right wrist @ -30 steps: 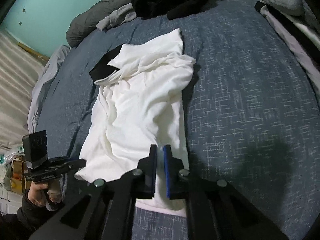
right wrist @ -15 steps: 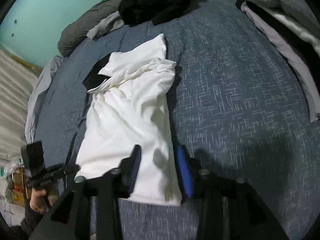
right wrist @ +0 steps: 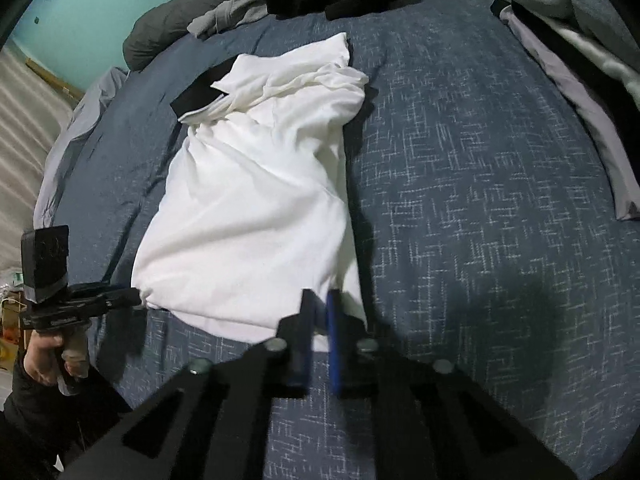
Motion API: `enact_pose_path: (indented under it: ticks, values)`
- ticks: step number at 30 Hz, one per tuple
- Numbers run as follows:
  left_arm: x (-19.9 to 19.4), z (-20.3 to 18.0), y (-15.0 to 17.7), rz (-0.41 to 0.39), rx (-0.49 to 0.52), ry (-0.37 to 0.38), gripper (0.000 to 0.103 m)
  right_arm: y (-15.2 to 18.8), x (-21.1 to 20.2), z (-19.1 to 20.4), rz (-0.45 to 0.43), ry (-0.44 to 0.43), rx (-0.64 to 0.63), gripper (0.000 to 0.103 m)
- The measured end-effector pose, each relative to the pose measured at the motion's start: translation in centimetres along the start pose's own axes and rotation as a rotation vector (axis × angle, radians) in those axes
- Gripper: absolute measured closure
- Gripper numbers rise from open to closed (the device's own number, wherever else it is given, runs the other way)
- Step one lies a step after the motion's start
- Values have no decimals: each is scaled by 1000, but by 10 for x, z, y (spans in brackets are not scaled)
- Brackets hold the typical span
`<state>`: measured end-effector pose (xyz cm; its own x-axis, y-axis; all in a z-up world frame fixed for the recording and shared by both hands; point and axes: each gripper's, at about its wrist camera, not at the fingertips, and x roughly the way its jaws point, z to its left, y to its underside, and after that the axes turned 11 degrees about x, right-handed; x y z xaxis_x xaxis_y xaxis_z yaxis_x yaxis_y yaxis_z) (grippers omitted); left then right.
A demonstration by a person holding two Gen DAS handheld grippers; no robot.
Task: Fold clothes
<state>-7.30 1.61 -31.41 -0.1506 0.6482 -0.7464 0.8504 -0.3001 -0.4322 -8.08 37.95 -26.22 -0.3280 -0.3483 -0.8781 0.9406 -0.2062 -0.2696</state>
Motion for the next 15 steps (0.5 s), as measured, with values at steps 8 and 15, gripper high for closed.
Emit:
enact_pose_path:
  ticks: [8,15]
  values:
    - [-17,2,3,-24,14,13,99,1,-17,-4,12,39,-43,101]
    - [2,4,5,25,-3,0,98,6,19,-14,63,68,-5,100]
